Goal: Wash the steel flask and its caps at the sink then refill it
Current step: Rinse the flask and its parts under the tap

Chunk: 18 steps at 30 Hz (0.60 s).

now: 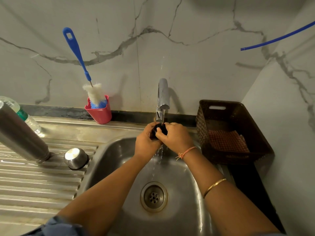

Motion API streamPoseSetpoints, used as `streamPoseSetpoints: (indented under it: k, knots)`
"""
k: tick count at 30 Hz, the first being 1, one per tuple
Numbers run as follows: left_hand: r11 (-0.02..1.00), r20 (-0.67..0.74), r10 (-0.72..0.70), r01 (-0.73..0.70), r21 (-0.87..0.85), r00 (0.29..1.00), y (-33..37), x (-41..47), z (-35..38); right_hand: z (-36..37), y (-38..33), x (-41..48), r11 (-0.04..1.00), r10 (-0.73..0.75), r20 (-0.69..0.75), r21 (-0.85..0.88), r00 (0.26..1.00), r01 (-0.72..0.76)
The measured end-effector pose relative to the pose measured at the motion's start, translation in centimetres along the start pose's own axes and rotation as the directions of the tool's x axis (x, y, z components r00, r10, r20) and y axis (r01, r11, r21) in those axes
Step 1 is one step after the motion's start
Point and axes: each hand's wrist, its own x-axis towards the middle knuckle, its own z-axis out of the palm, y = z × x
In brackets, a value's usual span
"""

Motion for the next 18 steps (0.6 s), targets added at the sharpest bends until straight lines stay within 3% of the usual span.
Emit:
streamPoseSetpoints:
  k: [4, 9, 12, 15, 18]
  knots:
    - [0.989, 0.038, -0.072, 0.076, -0.126, 0.997, -0.2, -0.1, 0.3, -0.1, 0.5, 0.2, 0.998, -0.026, -0.016, -0.057, 1.0, 0.025]
    - [0.987, 0.045, -0.06, 0.066, -0.144, 0.997, 0.0, 0.3, 0.4, 0.4, 1.3, -0.2, 0.946, 0.092, -0.099, 0.319, 0.991, -0.056]
    - [0.991, 0.022, -0.02, 0.022, -0.132, 1.0, 0.7, 0.6, 0.6, 0.9, 1.4, -0.1, 0.707, 0.251, 0.019, 0.68, 0.968, -0.197]
    - [0.989, 0.005, -0.016, 0.017, -0.147, 1.0, 0.8, 0.8, 0.9, 1.5, 0.8, 0.2, 0.413, 0.313, 0.204, 0.85, 0.928, -0.326]
    - [0.988, 0.002, -0.038, 0.038, -0.148, 0.999, 0.5, 0.8, 0.9, 2.0, 0.4, 0.2, 0.387, 0.351, 0.199, 0.859, 0.915, -0.335]
